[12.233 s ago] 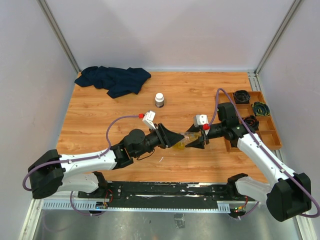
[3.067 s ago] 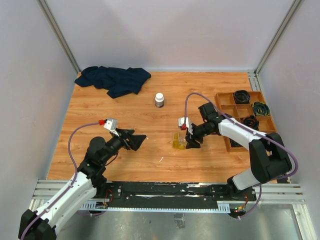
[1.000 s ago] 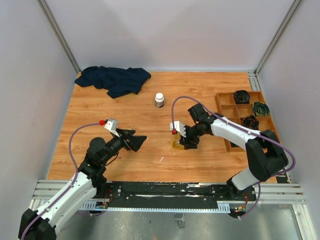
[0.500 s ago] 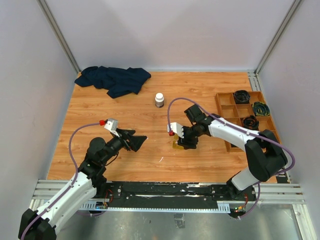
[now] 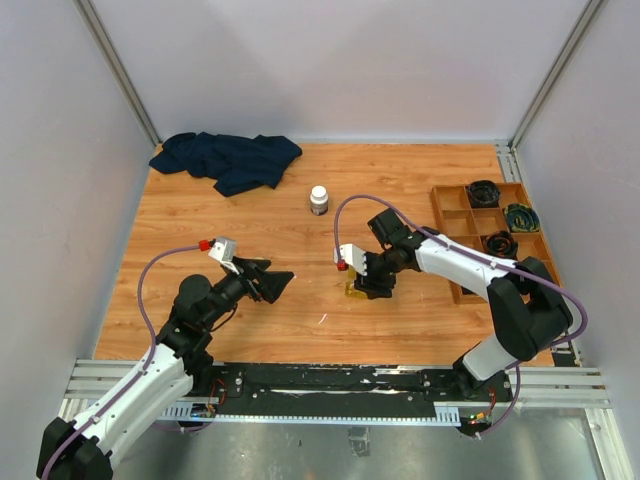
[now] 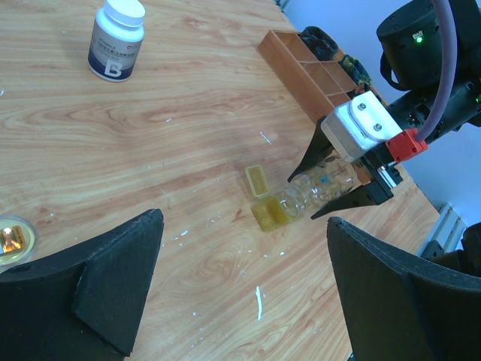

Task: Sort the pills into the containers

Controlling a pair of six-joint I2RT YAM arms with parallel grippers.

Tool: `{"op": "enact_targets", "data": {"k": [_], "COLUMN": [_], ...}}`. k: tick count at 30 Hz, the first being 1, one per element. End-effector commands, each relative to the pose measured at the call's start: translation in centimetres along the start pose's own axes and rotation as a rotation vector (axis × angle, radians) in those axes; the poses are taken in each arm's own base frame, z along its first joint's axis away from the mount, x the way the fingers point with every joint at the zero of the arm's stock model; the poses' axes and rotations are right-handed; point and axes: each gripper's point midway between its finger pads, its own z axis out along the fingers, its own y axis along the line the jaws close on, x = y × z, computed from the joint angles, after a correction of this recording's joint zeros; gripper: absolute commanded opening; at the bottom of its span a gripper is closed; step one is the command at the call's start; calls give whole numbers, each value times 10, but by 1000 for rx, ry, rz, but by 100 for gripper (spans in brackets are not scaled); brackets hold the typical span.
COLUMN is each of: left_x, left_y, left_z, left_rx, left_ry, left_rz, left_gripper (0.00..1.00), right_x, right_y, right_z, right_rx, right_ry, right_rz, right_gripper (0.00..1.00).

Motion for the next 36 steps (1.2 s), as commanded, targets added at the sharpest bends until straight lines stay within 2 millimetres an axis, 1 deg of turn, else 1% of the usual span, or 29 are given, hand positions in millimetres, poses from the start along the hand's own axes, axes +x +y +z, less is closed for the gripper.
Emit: {"op": "enact_targets", "data": {"k": [1,5,8,11,13,15,18,20,22,25,27,28,29,30,32,34,36], "left_x": [-3,-3,-2,-2,-2,-2,2,11,16,21,22,22,21,21,19,20,21], "left_y": [0,0,0,-1,1,7,31,49,63,75,82,85,88,91,95,94,92], "left_z": [0,0,0,-1,-1,-1,-1,-1,0,4,8,9,9,9,8,9,10], "left_rx": [9,6,5,3,-10,-50,-185,-293,-378,-465,-512,-533,-554,-575,-596,-580,-555], "left_ry": [-18,-16,-12,-7,-6,-8,4,43,79,129,154,163,173,177,182,189,196], "left_rz": [19,13,0,-17,-28,-44,-76,-94,-111,-136,-134,-128,-119,-110,-89,-67,-47], "left_gripper": [93,93,93,93,93,93,91,91,89,86,85,85,85,86,86,86,85], "right_x": [-11,-17,-24,-37,-50,-67,-98,-121,-146,-183,-197,-198,-197,-193,-182,-170,-160], "right_y": [-1,1,3,7,10,13,17,17,19,22,29,35,42,45,43,37,33], "right_z": [-7,-12,-20,-35,-52,-74,-118,-153,-190,-244,-269,-277,-283,-285,-277,-259,-249], "right_rx": [-6,-14,-20,-20,-14,-12,-2,34,72,127,128,123,126,153,208,246,256], "right_ry": [-43,-78,-120,-194,-271,-379,-584,-736,-893,-1115,-1259,-1327,-1382,-1410,-1397,-1341,-1317], "right_rz": [10,9,7,-4,-12,-15,-30,-70,-125,-153,-122,-108,-107,-125,-101,-63,-23], "right_gripper": [1,1,1,1,1,1,1,1,1,1,2,2,2,3,3,3,1]}}
